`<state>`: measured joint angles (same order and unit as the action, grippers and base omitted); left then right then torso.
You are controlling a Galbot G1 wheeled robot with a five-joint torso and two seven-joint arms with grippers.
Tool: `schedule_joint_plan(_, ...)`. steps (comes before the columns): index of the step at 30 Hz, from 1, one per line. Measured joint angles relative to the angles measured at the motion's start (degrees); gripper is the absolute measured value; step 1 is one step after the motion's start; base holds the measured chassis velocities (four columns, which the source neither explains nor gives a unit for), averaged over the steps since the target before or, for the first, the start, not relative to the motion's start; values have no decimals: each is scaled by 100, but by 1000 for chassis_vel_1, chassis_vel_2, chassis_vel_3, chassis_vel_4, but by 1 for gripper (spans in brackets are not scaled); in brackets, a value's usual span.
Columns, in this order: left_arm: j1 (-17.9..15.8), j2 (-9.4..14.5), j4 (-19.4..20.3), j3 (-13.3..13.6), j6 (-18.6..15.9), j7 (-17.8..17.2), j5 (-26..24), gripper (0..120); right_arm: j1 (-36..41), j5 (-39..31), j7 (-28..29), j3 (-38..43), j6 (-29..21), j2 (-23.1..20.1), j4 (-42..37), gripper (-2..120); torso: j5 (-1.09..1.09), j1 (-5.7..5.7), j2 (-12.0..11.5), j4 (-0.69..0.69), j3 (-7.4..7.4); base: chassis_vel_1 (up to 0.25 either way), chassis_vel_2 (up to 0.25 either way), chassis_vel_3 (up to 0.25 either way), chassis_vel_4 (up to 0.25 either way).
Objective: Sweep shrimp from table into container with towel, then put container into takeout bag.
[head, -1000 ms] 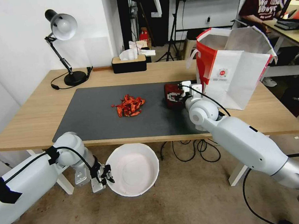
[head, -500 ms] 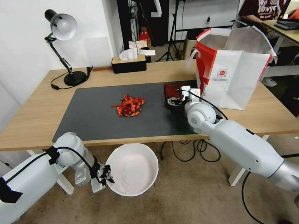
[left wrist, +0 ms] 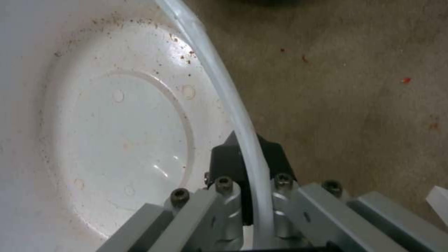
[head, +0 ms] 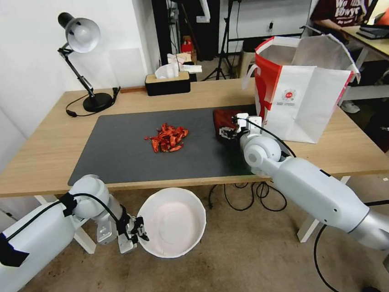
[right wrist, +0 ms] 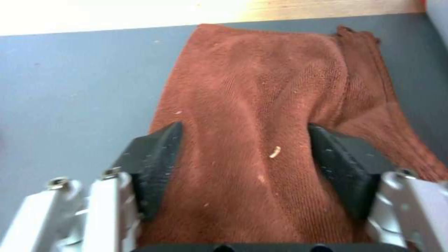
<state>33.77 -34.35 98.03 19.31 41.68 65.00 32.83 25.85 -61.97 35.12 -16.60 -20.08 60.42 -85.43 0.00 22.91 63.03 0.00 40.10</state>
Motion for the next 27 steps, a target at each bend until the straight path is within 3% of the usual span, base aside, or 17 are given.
schedule_joint_plan(5, 12, 0, 3, -14, 48, -9, 0, 0, 55, 37, -29, -24, 34, 4, -63, 54, -1, 0, 0, -1, 0, 0, 0, 0, 0)
schedule_joint_plan(8, 22, 19, 24, -31, 61, -47, -1, 0, 88, 75, -81, -43, 55, 2, -105, 38, 0, 0, 0, 0, 0, 0, 0, 0, 0)
schedule_joint_plan(17, 136, 54, 19, -99, 87, -97, -2, 0, 96, 169, -312, -43, 194, -25, -133, 9, 1, 0, 0, 0, 0, 0, 0, 0, 0)
schedule_joint_plan(27, 134, 52, -21, -105, 95, -145, -2, 0, 140, 249, -504, -5, 303, -68, -243, 8, 1, 0, 0, 0, 1, 0, 0, 0, 0)
